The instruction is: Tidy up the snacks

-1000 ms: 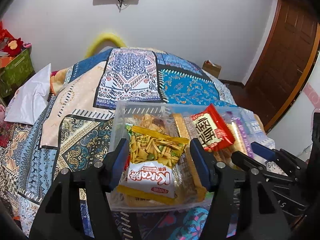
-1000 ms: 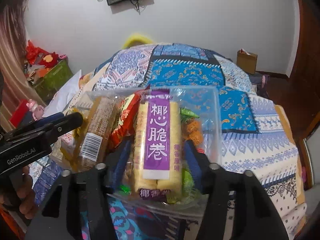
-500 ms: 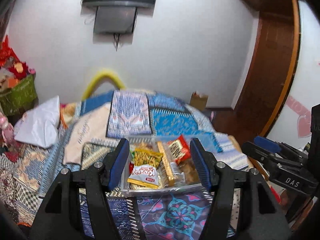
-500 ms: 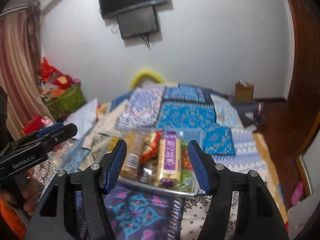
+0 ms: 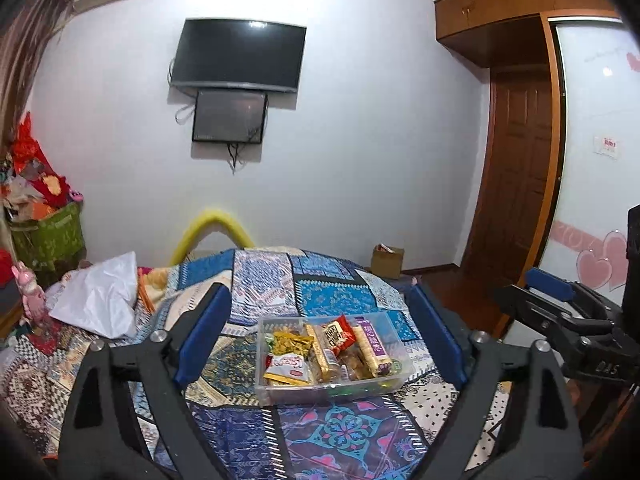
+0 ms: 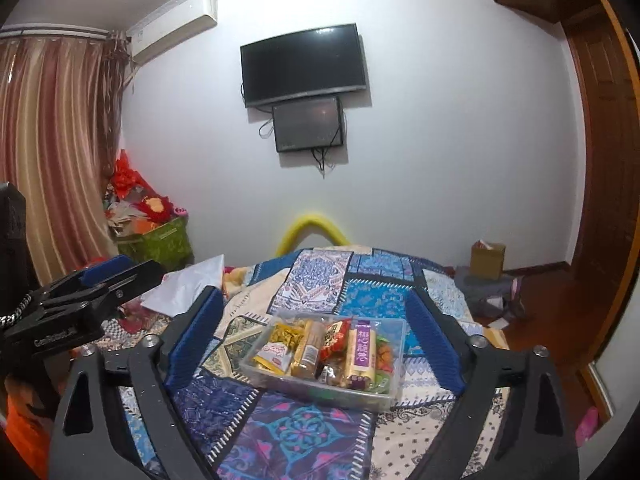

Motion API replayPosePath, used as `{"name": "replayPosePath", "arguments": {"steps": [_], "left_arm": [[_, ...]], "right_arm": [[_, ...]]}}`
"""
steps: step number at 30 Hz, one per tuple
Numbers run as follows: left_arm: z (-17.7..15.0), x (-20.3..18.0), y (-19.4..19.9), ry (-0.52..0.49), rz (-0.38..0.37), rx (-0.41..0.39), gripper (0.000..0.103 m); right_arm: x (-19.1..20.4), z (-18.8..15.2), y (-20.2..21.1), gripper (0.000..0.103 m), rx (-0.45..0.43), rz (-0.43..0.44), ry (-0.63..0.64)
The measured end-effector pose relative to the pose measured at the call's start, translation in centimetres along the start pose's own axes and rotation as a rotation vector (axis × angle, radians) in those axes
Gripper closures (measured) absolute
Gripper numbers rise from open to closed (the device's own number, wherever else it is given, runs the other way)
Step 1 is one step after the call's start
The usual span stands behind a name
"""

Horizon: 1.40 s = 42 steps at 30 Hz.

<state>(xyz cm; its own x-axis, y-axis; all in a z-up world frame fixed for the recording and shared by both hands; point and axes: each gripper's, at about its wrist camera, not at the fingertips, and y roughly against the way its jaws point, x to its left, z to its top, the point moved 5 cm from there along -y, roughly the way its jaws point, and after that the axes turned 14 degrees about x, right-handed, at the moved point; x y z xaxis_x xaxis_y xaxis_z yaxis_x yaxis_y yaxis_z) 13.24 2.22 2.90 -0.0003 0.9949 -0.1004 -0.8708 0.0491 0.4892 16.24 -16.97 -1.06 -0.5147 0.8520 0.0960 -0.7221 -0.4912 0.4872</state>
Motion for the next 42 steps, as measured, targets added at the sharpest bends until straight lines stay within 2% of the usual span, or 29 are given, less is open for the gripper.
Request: {"name": "replayPosePath", "arguments": {"steps": [2,4,11,42], "left_arm": [[-0.3,-0.2,0.5,-0.013,0.012,-0.008,0.007],[-0.6,-0.2,1.0,-0.016,0.019,-0.015,0.004],[-1.4,-0.5,1.9,-0.020,0.020,-0.022,0.003],[-2.2,-1.1,1.4,-0.034,0.007,0.000,0.003]], "right_arm": [[0.1,-0.3,0.5,0.000,-0.016,-0.005,-0.005],[0.1,-0.4,0.8,0.000,-0.032,-0.009,-0.006],[0.6,-1.0,1.1,0.000,-0.029,-0.034,0.023],[0.3,-2.0,1.3,0.000,-0.021,-0.021,-0.010]]}}
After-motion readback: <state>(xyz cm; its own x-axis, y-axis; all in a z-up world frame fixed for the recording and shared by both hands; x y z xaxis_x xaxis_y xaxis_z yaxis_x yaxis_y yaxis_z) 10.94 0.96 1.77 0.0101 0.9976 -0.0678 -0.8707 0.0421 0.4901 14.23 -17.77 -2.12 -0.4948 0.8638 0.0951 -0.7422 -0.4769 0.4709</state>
